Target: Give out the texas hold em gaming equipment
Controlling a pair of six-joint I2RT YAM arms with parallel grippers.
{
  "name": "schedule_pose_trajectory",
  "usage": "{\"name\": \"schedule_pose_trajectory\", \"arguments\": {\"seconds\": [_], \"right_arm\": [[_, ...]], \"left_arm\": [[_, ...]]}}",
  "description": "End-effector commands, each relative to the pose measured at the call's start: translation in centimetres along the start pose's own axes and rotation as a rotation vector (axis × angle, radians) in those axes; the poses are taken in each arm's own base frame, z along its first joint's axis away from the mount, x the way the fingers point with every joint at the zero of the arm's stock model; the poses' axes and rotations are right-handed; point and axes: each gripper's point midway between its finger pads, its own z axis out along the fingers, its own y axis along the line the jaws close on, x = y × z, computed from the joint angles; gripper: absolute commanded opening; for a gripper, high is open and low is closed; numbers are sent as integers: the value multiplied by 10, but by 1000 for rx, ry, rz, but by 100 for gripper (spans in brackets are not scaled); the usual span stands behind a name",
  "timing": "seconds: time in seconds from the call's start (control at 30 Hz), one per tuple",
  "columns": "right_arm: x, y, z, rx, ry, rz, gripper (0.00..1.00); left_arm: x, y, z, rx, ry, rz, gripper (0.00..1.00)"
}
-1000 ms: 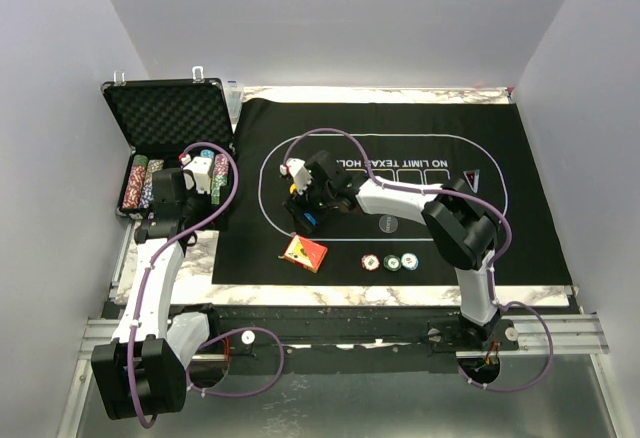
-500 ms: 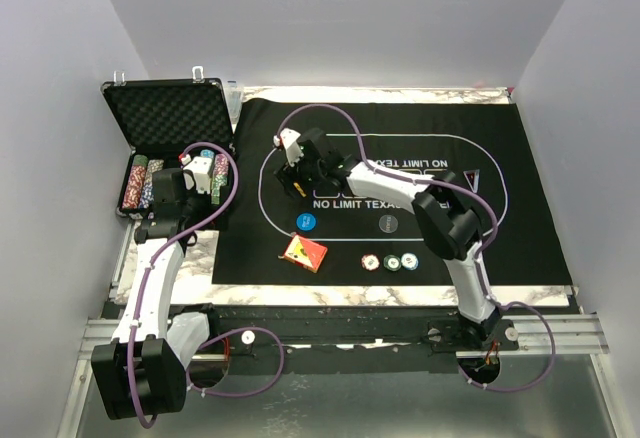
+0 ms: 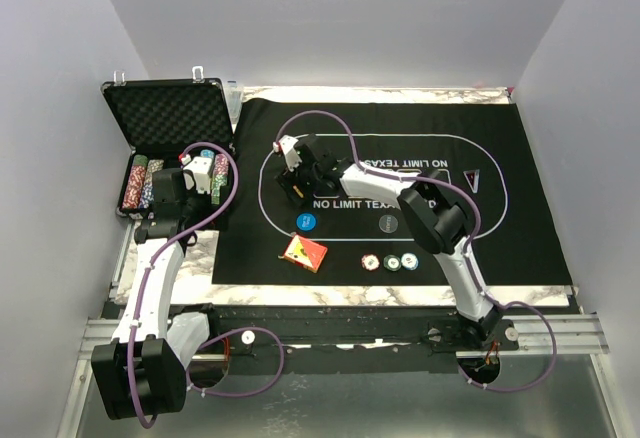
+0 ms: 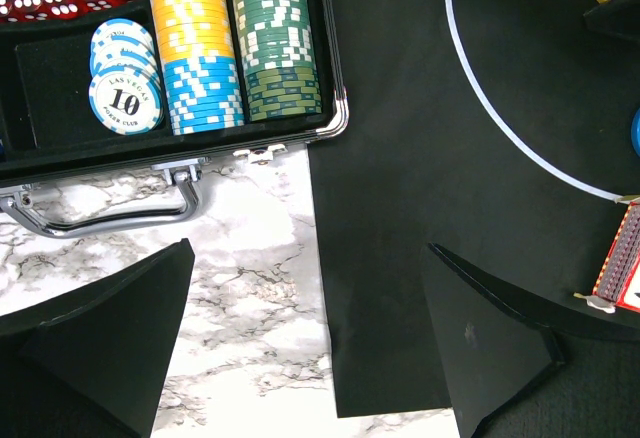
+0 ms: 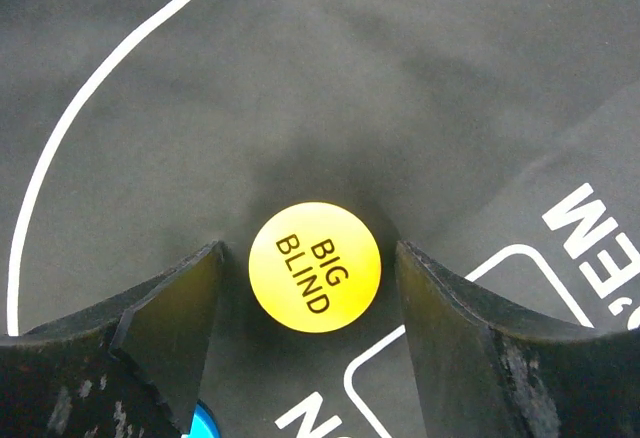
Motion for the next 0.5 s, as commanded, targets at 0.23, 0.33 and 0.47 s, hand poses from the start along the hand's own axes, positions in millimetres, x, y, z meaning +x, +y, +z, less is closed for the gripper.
{"name": "schedule_pose_trajectory", "arguments": {"seconds": [0.23, 0.33, 0.47], "right_arm": [[12, -9, 14, 22, 35, -2, 61], [12, -12, 10, 10, 42, 26, 59], [13, -13, 2, -9, 50, 51, 61]], "left_arm": [[-15, 2, -6, -7, -40, -1, 98], [-15, 2, -6, -8, -41, 0, 98], [-15, 2, -6, -4, -40, 0, 98]]}}
